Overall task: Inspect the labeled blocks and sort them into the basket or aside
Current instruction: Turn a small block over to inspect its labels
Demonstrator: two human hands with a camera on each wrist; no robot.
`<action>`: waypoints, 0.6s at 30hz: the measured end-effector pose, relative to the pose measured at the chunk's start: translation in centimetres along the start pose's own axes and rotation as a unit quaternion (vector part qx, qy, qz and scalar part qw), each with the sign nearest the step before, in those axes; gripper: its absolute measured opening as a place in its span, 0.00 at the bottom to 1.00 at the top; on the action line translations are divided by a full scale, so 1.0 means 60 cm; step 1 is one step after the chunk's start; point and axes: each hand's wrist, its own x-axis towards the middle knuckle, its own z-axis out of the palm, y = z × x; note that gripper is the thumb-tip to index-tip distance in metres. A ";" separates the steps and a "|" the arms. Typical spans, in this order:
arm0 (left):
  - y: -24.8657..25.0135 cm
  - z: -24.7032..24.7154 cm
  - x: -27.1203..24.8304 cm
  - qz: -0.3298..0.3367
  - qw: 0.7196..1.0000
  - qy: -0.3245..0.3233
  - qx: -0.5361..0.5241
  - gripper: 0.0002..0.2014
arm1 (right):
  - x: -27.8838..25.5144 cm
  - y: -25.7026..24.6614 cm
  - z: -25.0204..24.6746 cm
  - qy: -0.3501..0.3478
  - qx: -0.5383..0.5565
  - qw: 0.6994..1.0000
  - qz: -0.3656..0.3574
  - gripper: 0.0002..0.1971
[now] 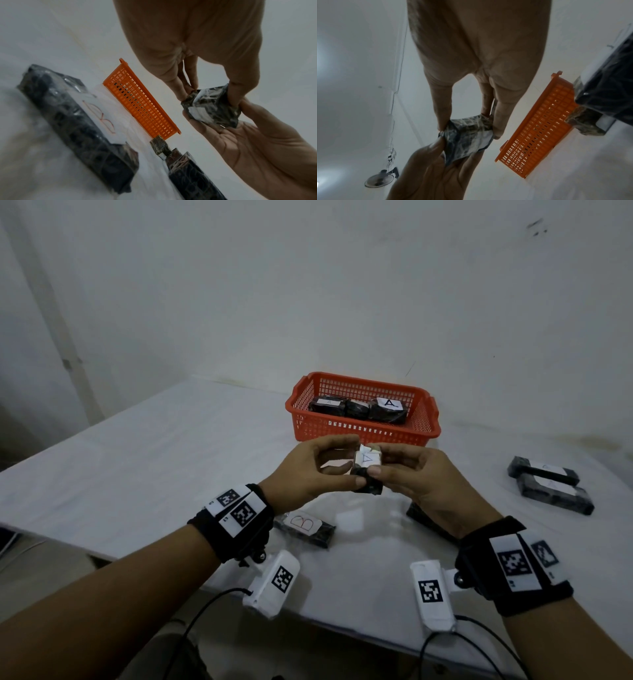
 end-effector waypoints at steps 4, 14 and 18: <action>0.001 -0.004 -0.001 0.006 0.999 0.016 0.029 0.30 | -0.006 -0.003 -0.001 -0.025 -0.010 1.000 0.007 0.23; 0.003 -0.013 0.007 0.009 0.998 0.042 0.055 0.27 | 0.005 -0.014 -0.004 -0.028 -0.054 0.998 0.025 0.23; 0.004 -0.005 0.023 0.015 0.991 0.101 0.085 0.27 | 0.028 -0.031 0.006 -0.024 0.038 0.993 0.111 0.16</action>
